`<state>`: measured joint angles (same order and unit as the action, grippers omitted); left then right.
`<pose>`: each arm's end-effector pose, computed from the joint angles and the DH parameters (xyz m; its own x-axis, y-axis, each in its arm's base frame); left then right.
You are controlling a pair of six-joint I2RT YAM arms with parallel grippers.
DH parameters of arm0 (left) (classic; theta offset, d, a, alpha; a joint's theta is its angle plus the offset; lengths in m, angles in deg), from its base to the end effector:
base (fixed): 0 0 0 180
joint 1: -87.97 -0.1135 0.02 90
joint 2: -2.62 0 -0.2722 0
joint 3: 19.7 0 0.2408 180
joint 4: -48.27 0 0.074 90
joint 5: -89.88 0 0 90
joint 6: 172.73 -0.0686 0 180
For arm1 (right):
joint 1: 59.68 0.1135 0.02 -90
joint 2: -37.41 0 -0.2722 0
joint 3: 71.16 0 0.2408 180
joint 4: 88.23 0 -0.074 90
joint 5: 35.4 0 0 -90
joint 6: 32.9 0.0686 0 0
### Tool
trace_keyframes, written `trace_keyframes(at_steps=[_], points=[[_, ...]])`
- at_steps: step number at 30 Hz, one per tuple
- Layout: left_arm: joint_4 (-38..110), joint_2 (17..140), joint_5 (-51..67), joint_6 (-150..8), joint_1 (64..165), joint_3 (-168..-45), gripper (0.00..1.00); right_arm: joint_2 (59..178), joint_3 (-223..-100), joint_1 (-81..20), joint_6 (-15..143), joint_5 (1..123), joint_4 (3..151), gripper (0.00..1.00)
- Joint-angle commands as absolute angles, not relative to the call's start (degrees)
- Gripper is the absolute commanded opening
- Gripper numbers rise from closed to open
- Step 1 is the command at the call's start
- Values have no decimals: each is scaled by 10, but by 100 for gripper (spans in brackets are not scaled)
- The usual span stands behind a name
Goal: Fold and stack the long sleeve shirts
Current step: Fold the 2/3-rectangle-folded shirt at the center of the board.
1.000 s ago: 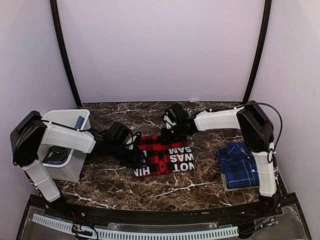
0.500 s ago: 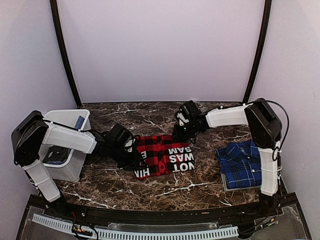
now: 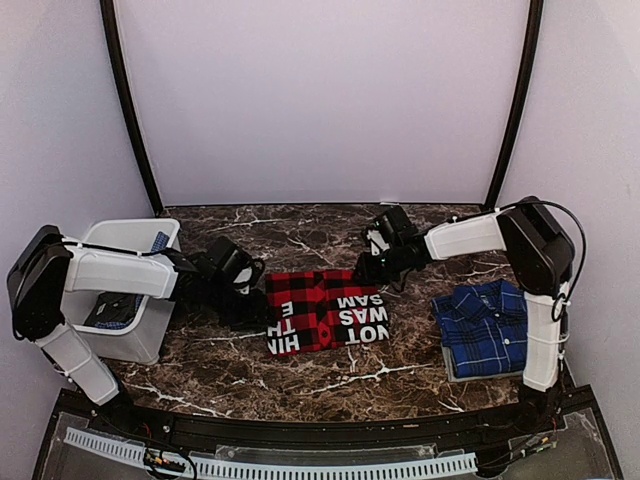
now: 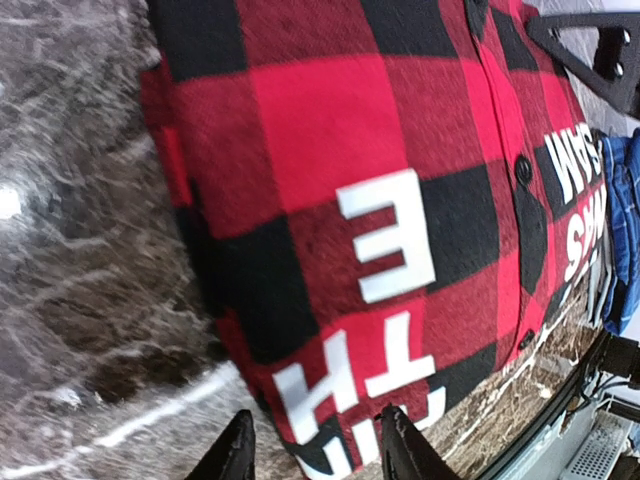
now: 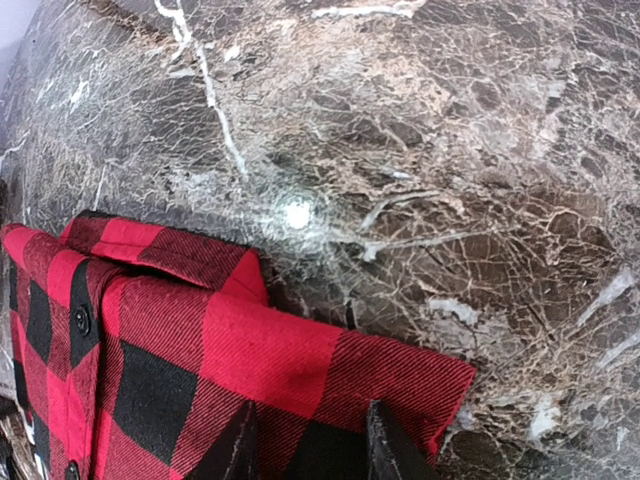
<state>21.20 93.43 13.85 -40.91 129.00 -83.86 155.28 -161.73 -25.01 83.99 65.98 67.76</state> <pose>0.2322 -0.2240 0.1643 -0.9498 -0.0312 -0.3112 0.1496 0.8285 -0.5396 0.3620 0.2668 0.1334 -0.8706 -0.0631 -0.4879 -0.2975 0.8573 0.4201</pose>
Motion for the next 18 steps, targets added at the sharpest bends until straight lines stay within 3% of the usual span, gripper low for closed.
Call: trace_keyframes(at_steps=[1,18], points=[[199,916,126,-411,1269,-836,44,1524,-1598,-259,837,682,701,35],[219,969,130,-391,1260,-850,50,1395,-1509,-260,813,648,698,43]])
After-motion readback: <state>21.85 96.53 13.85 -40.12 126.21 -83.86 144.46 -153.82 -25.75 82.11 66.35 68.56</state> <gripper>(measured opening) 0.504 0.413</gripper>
